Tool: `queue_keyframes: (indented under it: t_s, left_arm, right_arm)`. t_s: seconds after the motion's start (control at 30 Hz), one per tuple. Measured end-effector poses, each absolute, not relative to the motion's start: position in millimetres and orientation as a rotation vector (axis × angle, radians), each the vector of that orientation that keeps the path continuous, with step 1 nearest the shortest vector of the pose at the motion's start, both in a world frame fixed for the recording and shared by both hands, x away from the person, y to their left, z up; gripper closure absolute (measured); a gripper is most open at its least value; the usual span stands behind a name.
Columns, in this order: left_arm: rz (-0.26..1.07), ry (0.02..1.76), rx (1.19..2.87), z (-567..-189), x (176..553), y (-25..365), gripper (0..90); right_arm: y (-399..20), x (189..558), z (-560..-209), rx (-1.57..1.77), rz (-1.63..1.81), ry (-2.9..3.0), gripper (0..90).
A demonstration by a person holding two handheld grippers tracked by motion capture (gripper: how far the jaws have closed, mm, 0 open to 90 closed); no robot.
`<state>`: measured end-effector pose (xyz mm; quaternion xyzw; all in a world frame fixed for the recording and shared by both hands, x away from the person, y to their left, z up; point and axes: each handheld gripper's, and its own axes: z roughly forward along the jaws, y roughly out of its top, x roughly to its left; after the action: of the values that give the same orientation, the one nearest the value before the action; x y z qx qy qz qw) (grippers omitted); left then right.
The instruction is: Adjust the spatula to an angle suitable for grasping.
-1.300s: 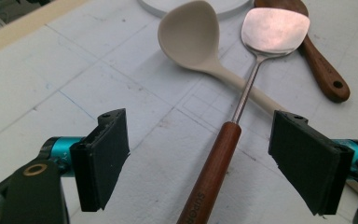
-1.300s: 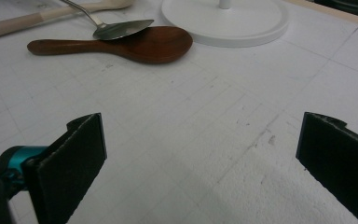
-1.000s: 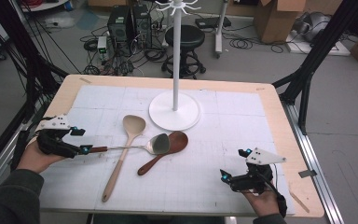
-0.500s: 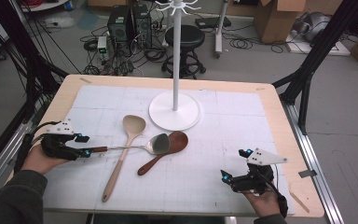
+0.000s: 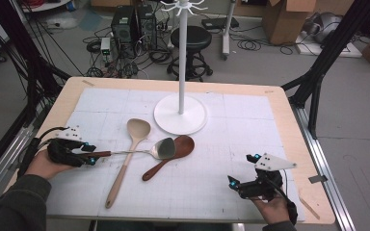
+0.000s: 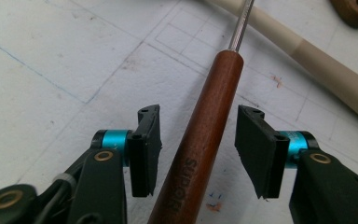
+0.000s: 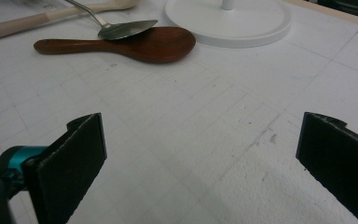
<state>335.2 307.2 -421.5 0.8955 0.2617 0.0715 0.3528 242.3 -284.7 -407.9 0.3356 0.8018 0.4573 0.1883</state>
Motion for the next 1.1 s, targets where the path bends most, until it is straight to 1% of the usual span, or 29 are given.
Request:
queue_keyframes:
  t_s: [0.1,0.23,0.3,0.67,0.8,1.1]
  left_arm:
    - [0.167,0.678,2.324,-423,336,306,56.1]
    - [0.150,0.660,2.329,-424,337,305,57.5]
    - [0.145,0.659,2.329,-424,337,305,59.8]
    - [0.122,0.631,2.338,-422,333,305,64.3]
    - [0.085,0.603,2.342,-421,330,305,66.4]
    - [0.051,0.551,2.322,-416,324,303,70.9]
  right_arm:
    - [-285,242,-408,0.944,1.285,2.258,0.6]
    - [-285,242,-409,0.943,1.285,2.260,0.6]
    - [-284,242,-409,0.944,1.285,2.261,0.6]
    - [-284,242,-408,0.938,1.290,2.260,0.6]
    - [-285,241,-408,0.940,1.293,2.261,0.6]
    - [-284,241,-408,0.941,1.294,2.262,0.6]
